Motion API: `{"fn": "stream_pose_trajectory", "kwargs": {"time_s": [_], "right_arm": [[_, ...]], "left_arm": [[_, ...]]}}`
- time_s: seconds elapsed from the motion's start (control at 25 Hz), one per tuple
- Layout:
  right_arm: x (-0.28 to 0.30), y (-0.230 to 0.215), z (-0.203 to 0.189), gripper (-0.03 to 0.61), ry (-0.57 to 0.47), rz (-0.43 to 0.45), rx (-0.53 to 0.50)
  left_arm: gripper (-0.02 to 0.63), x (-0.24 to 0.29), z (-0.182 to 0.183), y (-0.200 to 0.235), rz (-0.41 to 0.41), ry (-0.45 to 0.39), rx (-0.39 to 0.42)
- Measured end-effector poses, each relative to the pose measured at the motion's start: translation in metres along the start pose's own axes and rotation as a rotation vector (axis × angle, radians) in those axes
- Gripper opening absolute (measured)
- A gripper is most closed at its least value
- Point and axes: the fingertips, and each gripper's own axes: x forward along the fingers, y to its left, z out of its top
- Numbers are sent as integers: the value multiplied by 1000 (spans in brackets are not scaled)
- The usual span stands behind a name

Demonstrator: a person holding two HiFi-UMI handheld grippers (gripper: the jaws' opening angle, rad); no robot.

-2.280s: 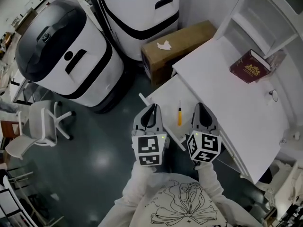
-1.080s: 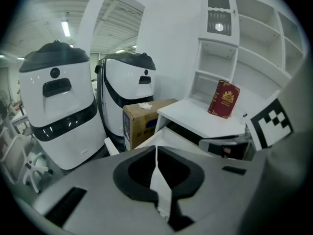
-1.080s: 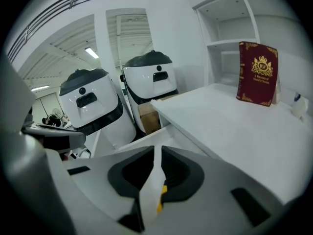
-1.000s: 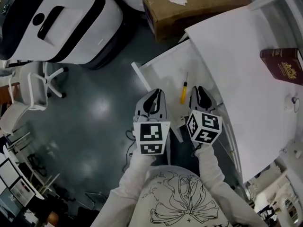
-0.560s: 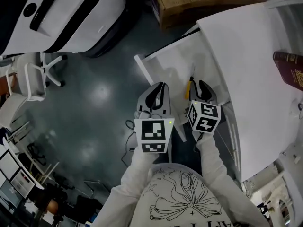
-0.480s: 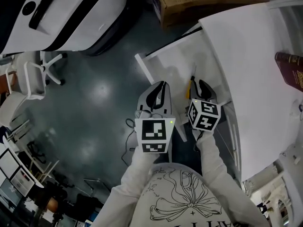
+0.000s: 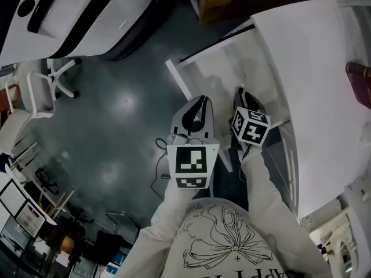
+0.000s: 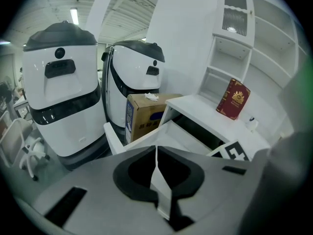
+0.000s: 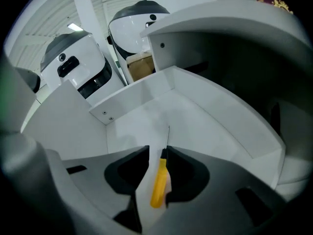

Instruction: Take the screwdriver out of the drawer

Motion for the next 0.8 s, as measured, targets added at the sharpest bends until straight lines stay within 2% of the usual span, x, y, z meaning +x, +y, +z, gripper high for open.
{"fn": "stream_pose_trajectory", "kwargs": {"time_s": [0.36,0.52,0.8], "right_arm": [[26,-9,-24,95,99,0,44],[34,-9,-32,91,132,-3,29],[35,-13,-32,79,138,-46,10]], "left_arm": [[14,0,-4,0,2,-6,-20],[14,-2,-6,-1,4,-9,-26],[14,-6,-9,-2,10,-11,-28]]}}
